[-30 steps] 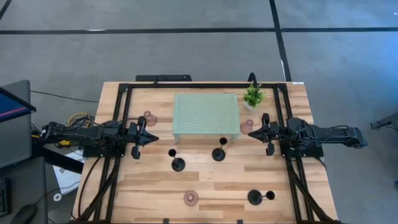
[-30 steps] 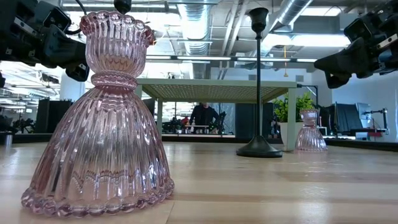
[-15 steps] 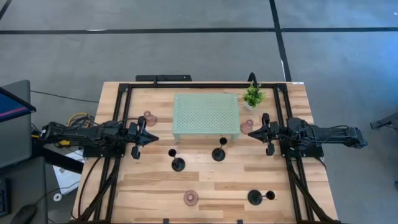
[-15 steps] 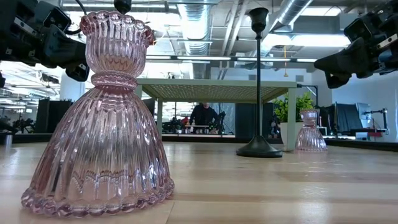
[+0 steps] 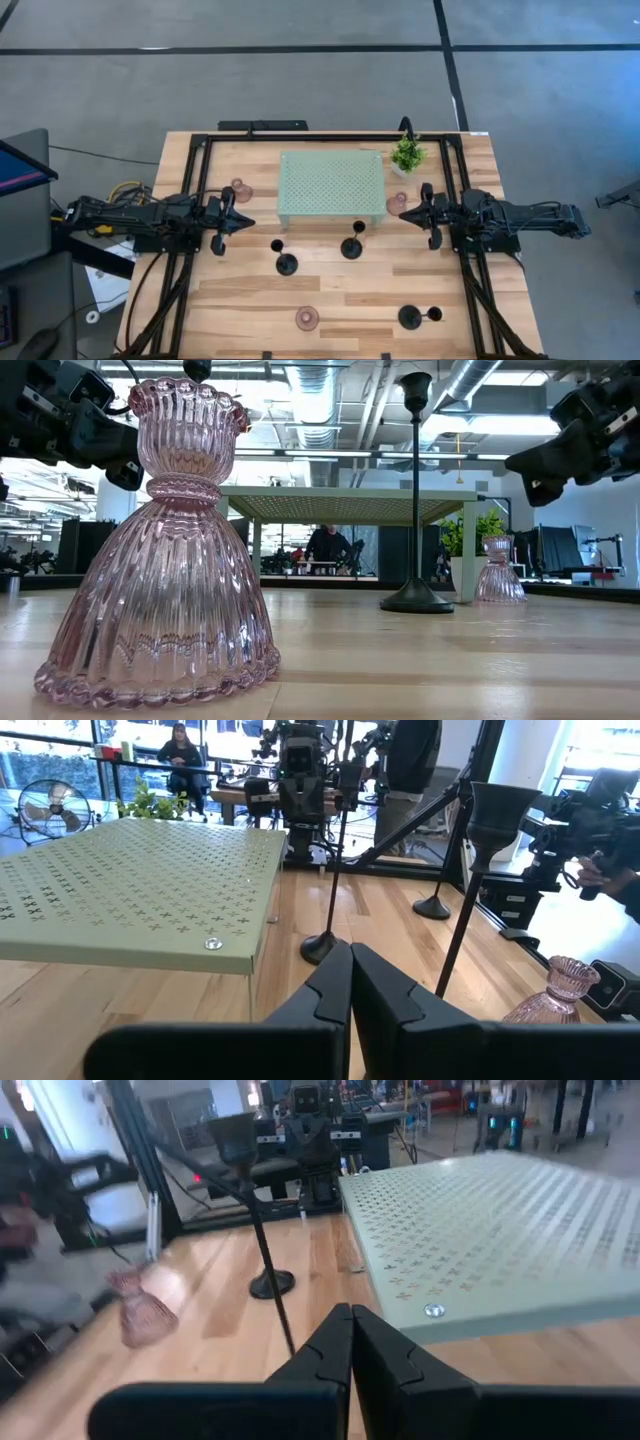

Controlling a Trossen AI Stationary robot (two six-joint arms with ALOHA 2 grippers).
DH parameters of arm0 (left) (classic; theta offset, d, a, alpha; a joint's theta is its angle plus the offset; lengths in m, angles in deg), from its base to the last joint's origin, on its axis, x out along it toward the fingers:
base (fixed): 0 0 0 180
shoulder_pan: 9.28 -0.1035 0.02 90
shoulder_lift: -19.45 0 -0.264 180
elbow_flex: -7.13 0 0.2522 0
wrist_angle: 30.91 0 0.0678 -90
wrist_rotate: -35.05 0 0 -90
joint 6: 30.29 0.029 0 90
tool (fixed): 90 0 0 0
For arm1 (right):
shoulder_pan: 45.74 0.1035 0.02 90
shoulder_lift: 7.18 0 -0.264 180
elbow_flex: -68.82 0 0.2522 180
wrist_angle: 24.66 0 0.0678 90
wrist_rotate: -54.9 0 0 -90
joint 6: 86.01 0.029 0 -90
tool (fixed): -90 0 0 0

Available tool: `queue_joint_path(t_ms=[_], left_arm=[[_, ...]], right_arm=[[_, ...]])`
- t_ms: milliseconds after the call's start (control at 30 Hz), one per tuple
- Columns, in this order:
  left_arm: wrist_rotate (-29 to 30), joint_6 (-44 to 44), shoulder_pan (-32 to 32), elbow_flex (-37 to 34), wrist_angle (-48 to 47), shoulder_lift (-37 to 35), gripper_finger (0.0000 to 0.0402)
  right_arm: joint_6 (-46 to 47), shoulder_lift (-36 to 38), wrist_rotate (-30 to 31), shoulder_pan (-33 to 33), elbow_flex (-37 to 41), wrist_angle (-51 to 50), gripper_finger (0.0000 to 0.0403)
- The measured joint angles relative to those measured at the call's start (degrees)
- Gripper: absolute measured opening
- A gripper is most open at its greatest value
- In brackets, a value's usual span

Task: Pick & Place candle stick holders
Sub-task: Put the left black candle holder on the shelf

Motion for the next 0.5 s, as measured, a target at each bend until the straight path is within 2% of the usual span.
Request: queue_joint_path(t_ms=[500], left_arm=[[0.0,0.0,0.0,0.0,0.7,0.0,0.0007]], right_arm=[[1.1,0.0,0.1,-0.1,0.0,0.0,0.0]])
